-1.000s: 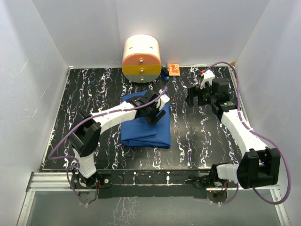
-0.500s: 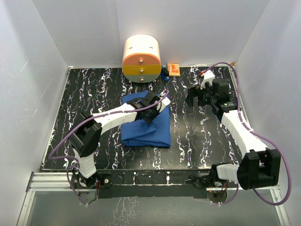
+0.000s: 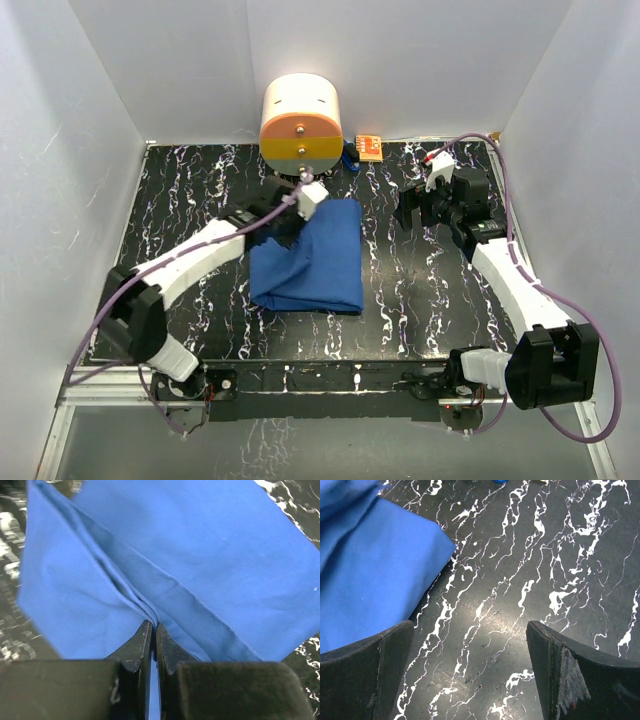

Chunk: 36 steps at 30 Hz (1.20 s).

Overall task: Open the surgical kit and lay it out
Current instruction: Open the surgical kit at the center of the board.

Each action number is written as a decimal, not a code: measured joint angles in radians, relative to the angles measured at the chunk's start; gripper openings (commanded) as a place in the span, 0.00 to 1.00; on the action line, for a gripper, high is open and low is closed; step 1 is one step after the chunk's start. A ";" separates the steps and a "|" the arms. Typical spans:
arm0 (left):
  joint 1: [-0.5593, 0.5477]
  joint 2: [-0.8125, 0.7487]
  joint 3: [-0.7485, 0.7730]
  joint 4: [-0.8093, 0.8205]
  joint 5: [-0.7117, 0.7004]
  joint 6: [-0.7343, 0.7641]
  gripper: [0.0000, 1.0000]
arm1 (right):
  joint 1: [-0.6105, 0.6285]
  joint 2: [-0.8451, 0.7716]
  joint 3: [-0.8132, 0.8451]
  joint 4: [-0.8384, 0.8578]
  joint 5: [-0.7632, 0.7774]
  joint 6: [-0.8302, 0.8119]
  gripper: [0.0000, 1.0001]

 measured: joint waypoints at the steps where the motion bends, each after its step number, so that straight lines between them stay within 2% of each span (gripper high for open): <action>1: 0.034 -0.041 -0.009 -0.002 0.019 0.006 0.00 | 0.000 -0.008 -0.005 0.006 -0.007 -0.007 0.94; 4: 0.157 -0.157 -0.024 -0.019 0.056 0.024 0.00 | 0.006 -0.013 -0.005 0.030 -0.030 -0.021 0.93; 8: 0.277 -0.297 -0.052 -0.061 0.019 0.064 0.00 | 0.034 -0.002 -0.005 0.049 -0.066 -0.033 0.93; 15: 0.402 -0.496 -0.221 -0.106 -0.251 0.198 0.00 | 0.210 0.098 0.038 0.087 -0.084 -0.038 0.93; 16: 0.419 -0.514 -0.254 -0.106 -0.296 0.219 0.04 | 0.247 0.126 0.058 0.089 -0.079 -0.039 0.93; 17: 0.435 -0.534 -0.293 -0.105 -0.343 0.241 0.18 | 0.273 0.146 0.071 0.092 -0.077 -0.041 0.93; 18: 0.446 -0.545 -0.321 -0.105 -0.374 0.256 0.33 | 0.306 0.167 0.085 0.097 -0.076 -0.042 0.93; 19: 0.455 -0.557 -0.354 -0.105 -0.409 0.277 0.59 | 0.337 0.189 0.097 0.103 -0.074 -0.042 0.93; 20: 0.463 -0.566 -0.383 -0.105 -0.453 0.298 0.67 | 0.369 0.211 0.110 0.108 -0.070 -0.044 0.93; 21: 0.476 -0.573 -0.408 -0.100 -0.496 0.319 0.72 | 0.402 0.234 0.125 0.110 -0.063 -0.045 0.92; 23: 0.501 -0.584 -0.446 -0.072 -0.571 0.356 0.91 | 0.462 0.288 0.160 0.114 -0.035 -0.045 0.91; 24: 0.513 -0.588 -0.462 -0.051 -0.610 0.383 0.98 | 0.488 0.312 0.174 0.119 -0.023 -0.045 0.91; 30: 0.533 -0.583 -0.456 0.108 -0.741 0.534 0.99 | 0.685 0.441 0.224 0.133 0.093 -0.034 0.89; 36: 0.556 -0.509 -0.306 0.127 -0.702 0.477 0.99 | 0.882 0.497 0.245 0.113 0.211 -0.041 0.89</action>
